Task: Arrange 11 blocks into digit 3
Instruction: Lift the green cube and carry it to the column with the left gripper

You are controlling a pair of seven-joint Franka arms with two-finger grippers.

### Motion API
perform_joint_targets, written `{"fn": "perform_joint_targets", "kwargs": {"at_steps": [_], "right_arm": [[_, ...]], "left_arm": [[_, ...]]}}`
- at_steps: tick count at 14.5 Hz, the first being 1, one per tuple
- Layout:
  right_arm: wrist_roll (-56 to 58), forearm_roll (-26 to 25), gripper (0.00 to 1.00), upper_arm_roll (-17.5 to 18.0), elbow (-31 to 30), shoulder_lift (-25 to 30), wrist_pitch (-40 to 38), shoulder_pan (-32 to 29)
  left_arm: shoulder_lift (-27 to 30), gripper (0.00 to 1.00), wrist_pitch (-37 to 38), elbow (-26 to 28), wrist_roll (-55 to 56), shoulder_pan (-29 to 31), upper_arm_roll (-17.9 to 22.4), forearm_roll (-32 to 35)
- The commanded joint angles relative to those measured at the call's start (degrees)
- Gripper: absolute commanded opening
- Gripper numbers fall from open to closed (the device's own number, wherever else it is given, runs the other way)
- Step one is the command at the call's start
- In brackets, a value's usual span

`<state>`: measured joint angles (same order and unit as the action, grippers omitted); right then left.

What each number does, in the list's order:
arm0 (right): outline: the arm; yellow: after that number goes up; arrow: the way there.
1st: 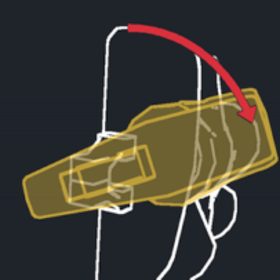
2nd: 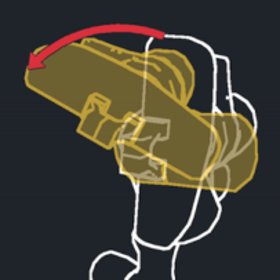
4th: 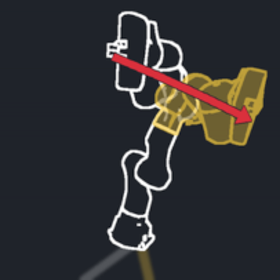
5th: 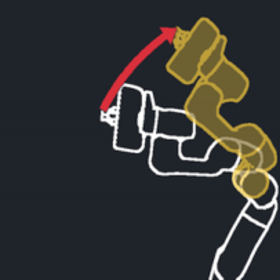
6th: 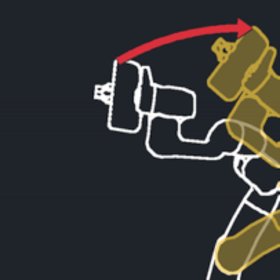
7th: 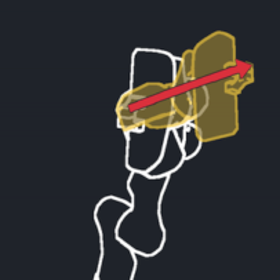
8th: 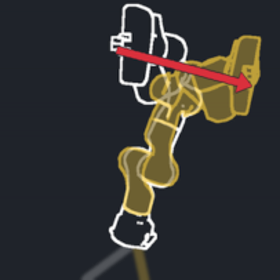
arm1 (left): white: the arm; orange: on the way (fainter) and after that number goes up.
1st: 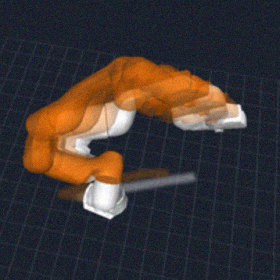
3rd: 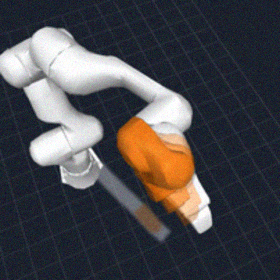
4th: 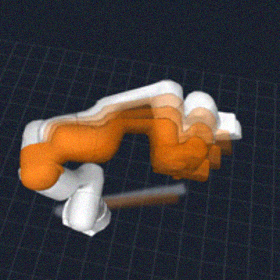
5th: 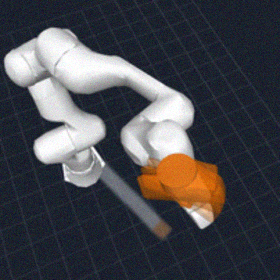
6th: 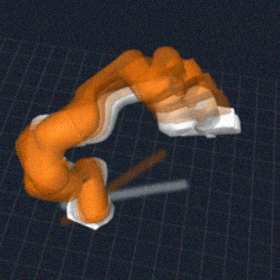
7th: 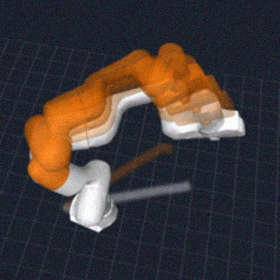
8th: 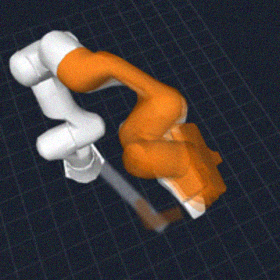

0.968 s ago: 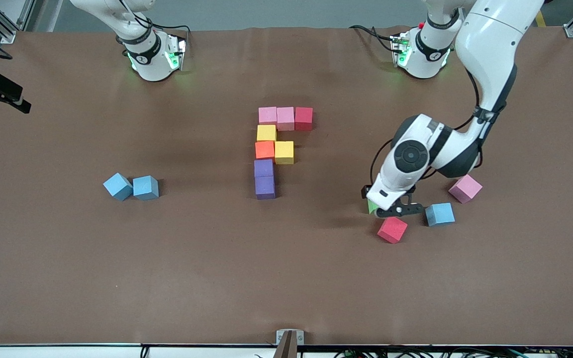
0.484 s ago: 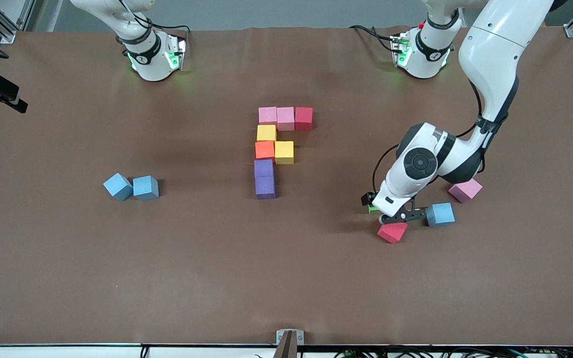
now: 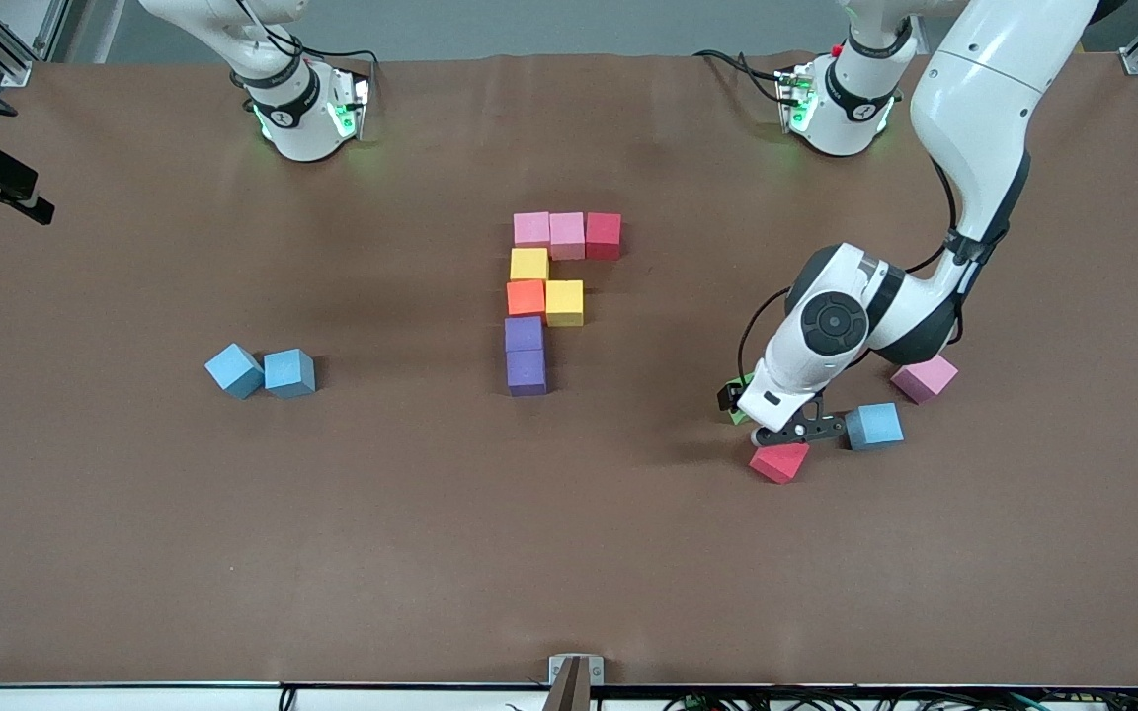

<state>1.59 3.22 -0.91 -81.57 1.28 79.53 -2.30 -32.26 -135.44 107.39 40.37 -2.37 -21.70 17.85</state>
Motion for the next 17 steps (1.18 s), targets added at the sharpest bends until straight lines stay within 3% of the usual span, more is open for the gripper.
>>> {"fn": "perform_joint_targets", "kwargs": {"at_steps": [1,6,8,10,15,17], "right_arm": [[0.78,-0.76,1.00,0.65,0.97,-0.40,-0.61,-0.95],[0.87,-0.68,1.00,0.65,0.97,-0.40,-0.52,-0.95],[0.87,-0.68,1.00,0.74,0.97,-0.40,-0.52,-0.86],[0.87,-0.68,1.00,0.74,0.97,-0.40,-0.52,-0.95],[0.87,-0.68,1.00,0.74,0.97,-0.40,-0.52,-0.95],[0.87,-0.68,1.00,0.74,0.97,-0.40,-0.43,-0.95]], "left_arm": [[-1.40,0.99,-0.18,-0.51,0.23,-0.53,-0.10,-1.07],[-4.21,0.99,-2.55,-0.69,1.81,-0.62,0.08,-0.98],[-4.31,0.94,-2.64,-0.60,2.95,-0.70,0.08,-0.72],[-4.22,0.81,-2.64,-0.34,2.96,-0.79,0.08,-0.28],[-4.13,0.37,-2.64,-0.42,6.10,-0.88,-0.10,-0.28],[-3.87,0.32,-2.55,-0.60,9.01,-1.93,-0.19,-0.71]]}}
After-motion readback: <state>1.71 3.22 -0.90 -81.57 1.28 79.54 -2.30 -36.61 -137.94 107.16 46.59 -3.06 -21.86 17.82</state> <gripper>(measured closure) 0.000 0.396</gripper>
